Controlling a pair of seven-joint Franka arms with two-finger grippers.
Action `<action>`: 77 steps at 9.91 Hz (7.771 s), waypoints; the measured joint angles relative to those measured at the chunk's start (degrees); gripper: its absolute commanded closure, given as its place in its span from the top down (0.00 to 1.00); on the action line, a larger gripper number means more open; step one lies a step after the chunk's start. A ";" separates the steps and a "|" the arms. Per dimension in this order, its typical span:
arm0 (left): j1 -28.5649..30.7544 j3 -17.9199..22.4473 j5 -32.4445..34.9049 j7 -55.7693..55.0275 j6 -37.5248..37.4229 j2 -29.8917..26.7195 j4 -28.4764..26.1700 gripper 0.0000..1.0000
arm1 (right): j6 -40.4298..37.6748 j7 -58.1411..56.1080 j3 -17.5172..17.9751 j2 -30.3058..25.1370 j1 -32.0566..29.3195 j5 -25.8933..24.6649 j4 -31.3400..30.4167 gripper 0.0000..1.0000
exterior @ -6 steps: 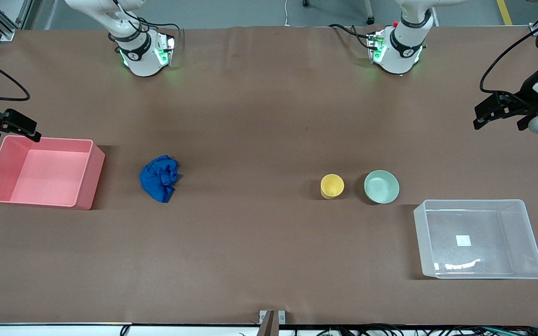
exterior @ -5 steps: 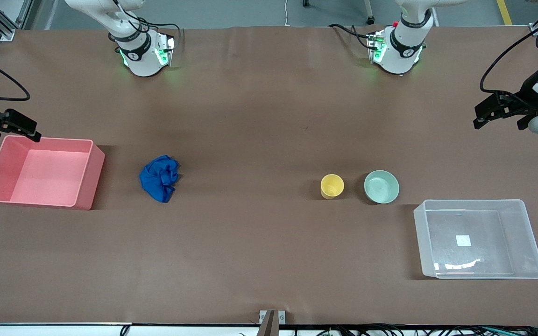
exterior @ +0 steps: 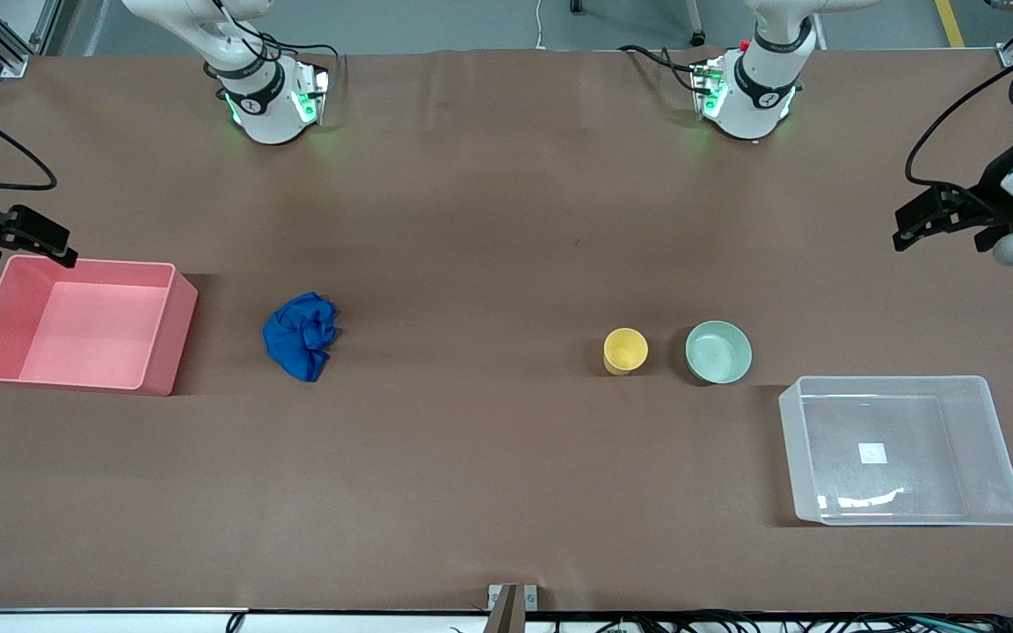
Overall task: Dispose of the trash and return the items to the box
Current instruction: 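Move the right gripper to the blue cloth while the left gripper reaches the green bowl, then grasp the blue cloth with the right gripper while the left gripper grasps the bowl, then carry the cloth into the pink bin while the left gripper lowers the bowl, then release the cloth in the pink bin while the left gripper reaches the cup, then grasp the yellow cup with the left gripper while the right gripper withdraws, then carry the yellow cup into the green bowl with the left gripper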
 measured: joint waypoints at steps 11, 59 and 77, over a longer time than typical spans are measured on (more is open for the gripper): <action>-4.79 -0.73 0.09 -24.04 54.40 15.82 -34.60 0.68 | 21.93 0.08 0.78 12.73 5.05 0.15 -12.62 1.00; -0.78 -20.57 0.66 -55.67 40.94 22.98 -22.27 0.58 | 41.20 -22.57 0.46 17.85 -20.28 -6.73 -23.76 1.00; 16.61 -18.69 14.11 -21.96 28.25 26.19 -0.30 0.00 | -4.22 -5.99 1.64 -4.68 -0.21 -1.03 -1.02 1.00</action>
